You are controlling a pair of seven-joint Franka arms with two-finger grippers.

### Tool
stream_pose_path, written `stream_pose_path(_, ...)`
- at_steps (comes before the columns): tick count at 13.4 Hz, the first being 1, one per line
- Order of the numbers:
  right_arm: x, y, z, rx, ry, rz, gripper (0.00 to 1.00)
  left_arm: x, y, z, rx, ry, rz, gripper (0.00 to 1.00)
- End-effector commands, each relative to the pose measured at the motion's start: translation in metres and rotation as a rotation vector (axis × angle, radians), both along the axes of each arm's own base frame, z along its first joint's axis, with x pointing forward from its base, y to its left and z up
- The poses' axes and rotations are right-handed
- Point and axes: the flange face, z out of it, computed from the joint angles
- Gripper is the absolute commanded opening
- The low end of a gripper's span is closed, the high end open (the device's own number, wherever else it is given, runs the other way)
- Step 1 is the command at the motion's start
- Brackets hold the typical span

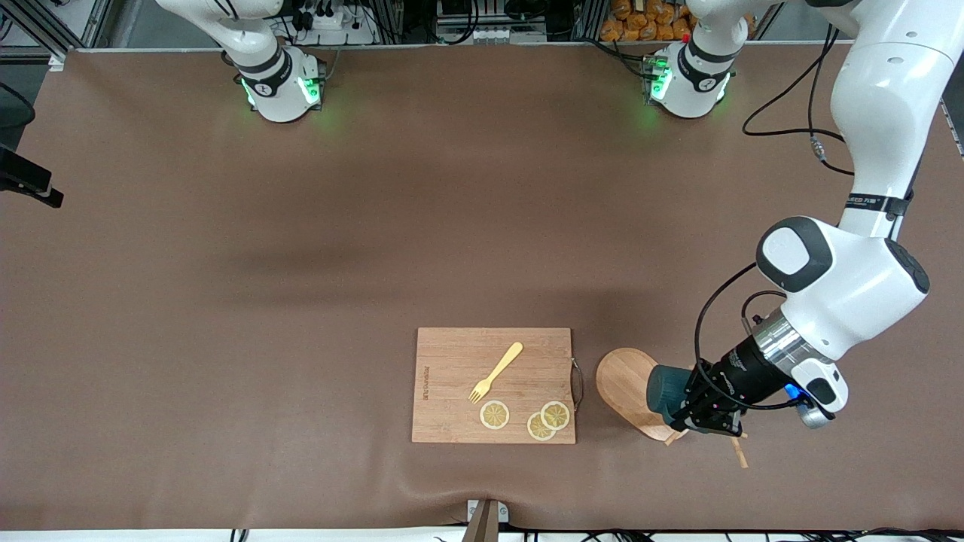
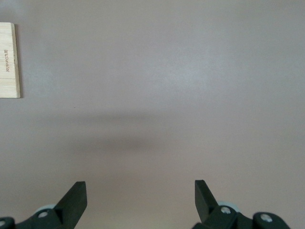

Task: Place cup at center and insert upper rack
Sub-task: 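Hang the mug's handle onto a mug tree peg with the left gripper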

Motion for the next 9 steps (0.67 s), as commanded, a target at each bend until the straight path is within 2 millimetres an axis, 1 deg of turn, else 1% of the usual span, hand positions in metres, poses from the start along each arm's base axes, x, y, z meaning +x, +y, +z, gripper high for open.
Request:
stream_pose_path(1, -0.001, -0.003, 0.004, 0.007, 0.0, 0.006, 1.0, -0.004, 0.007, 0.002, 0.001, -0.005, 0.012, 0.0)
stream_pose_path(3, -0.001, -0.003, 0.004, 0.007, 0.0, 0.006, 1.0, -0.004, 0.008, 0.002, -0.001, -0.002, 0.017, 0.0)
stream_pose_path(4, -0.001, -0.003, 0.004, 0.007, 0.0, 0.006, 1.0, -0.004, 0.011, 0.002, -0.004, 0.002, 0.025, 0.25)
stream_pose_path(5, -0.001, -0.003, 0.004, 0.007, 0.0, 0.006, 1.0, -0.002, 0.018, 0.003, -0.003, -0.001, 0.033, 0.82)
stream_pose_path(6, -0.001, -0.003, 0.004, 0.007, 0.0, 0.006, 1.0, -0.003, 0.015, 0.005, -0.008, 0.0, 0.035, 1.0)
stream_pose_path(7, -0.001, -0.003, 0.004, 0.007, 0.0, 0.006, 1.0, -0.003, 0.015, 0.007, -0.008, -0.002, 0.037, 1.0)
stream_pose_path(9, -0.001, -0.003, 0.004, 0.007, 0.0, 0.006, 1.0, -0.005, 0.015, 0.018, -0.001, -0.01, 0.033, 1.0)
